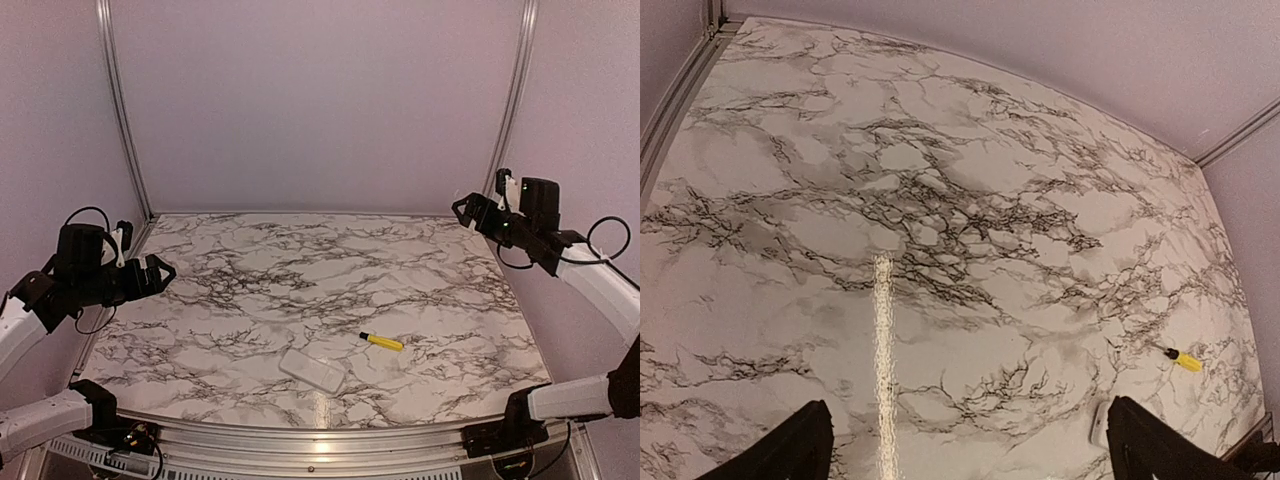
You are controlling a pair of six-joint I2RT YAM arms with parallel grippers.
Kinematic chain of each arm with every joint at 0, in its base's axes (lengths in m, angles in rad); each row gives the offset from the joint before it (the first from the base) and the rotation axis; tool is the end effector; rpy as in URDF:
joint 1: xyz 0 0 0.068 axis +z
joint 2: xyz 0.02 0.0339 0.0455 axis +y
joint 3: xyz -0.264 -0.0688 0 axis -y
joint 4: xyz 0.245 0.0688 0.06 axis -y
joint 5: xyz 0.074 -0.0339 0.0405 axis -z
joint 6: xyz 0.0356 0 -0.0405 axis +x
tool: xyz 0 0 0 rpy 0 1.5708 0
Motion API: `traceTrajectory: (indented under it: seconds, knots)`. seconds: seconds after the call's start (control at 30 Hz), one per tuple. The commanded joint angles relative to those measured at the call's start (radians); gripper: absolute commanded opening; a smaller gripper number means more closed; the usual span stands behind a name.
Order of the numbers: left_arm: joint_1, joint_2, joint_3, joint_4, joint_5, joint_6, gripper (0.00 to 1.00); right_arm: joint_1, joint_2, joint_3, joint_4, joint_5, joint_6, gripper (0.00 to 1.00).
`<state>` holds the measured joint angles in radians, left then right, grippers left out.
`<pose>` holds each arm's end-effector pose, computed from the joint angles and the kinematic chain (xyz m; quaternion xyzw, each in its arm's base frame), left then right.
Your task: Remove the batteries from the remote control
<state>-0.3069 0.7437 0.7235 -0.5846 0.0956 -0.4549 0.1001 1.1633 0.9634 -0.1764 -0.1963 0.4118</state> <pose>0.1533 -0.0521 0.2850 -0.0433 0.8838 -0.2117 0.4149 0.2667 0.0338 0.3260 0.0733 0.8215 0.2201 0.5209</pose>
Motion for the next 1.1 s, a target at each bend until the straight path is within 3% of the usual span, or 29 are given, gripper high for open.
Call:
traceTrajectory:
  seconds: [0.0,0.3,0.6,0.8,1.07]
  knots:
    - [-0.005,0.024,-0.01,0.016,-0.029,-0.002,0.99,0.009,-0.033,0.002,-0.033,-0.01,-0.01,0.99]
    - [-0.005,0.074,0.009,0.018,-0.102,0.024,0.99,0.017,-0.103,0.036,-0.219,-0.034,-0.174,0.99]
    - [-0.004,0.066,0.016,0.025,-0.242,0.031,0.99,0.122,-0.12,0.019,-0.233,-0.078,-0.229,0.99]
    - [-0.004,0.051,0.037,0.01,-0.218,0.06,0.99,0.25,-0.071,0.023,-0.243,-0.066,-0.245,0.99]
    - [-0.004,0.026,-0.016,0.074,-0.099,0.089,0.99,0.53,-0.046,-0.035,-0.22,0.037,-0.302,0.99]
